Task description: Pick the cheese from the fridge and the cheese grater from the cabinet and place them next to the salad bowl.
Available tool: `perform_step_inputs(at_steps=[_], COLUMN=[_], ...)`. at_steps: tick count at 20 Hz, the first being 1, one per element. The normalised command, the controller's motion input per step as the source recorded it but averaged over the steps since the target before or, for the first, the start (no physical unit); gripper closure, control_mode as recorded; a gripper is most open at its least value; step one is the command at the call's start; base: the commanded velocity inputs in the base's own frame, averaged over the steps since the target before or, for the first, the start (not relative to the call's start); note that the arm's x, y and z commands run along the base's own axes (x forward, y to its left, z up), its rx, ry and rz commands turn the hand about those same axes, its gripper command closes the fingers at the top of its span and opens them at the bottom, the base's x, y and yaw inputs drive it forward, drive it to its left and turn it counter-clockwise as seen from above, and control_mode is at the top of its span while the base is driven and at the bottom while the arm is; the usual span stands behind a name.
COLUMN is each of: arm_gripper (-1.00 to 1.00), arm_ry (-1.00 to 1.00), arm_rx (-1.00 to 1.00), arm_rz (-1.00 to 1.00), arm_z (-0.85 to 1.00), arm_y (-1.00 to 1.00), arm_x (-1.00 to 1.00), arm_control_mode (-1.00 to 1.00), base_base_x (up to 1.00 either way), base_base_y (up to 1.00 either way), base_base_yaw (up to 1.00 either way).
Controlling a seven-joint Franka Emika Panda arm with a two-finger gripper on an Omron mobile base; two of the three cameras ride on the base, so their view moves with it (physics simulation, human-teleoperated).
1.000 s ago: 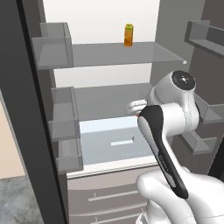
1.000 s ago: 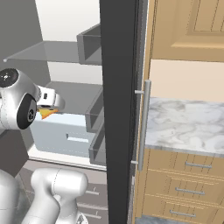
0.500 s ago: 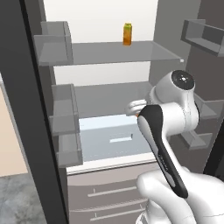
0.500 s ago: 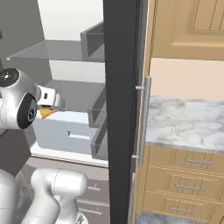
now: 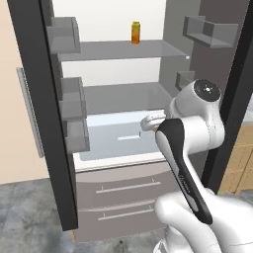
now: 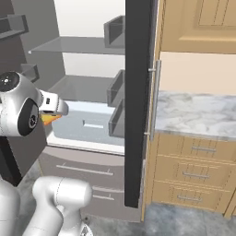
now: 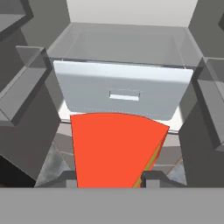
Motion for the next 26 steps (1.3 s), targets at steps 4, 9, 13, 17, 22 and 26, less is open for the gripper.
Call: perform_step_inputs(at_steps=[4, 9, 13, 17, 22, 26], arm_gripper=[1.0, 1.0, 1.0, 1.0, 1.0, 1.0], arm_ry=[0.0, 0.0, 0.0, 0.0, 0.0, 0.0], arm_rx=[0.0, 0.0, 0.0, 0.0, 0.0, 0.0], arm_rz=[0.0, 0.0, 0.0, 0.0, 0.0, 0.0], arm_z=[0.0, 0.0, 0.0, 0.0, 0.0, 0.0], arm_y=[0.0, 0.0, 0.0, 0.0, 0.0, 0.0], arm_x=[0.0, 0.0, 0.0, 0.0, 0.0, 0.0], arm_control_mode=[1.0, 1.0, 1.0, 1.0, 1.0, 1.0], base_base_x=[-0.67, -0.53, -0.51, -0.38, -0.23, -0.1], base_base_y=[-0.02, 0.0, 0.01, 0.06, 0.21, 0.51], base_base_yaw=[0.0, -0.02, -0.07, -0.31, -0.17, -0.14])
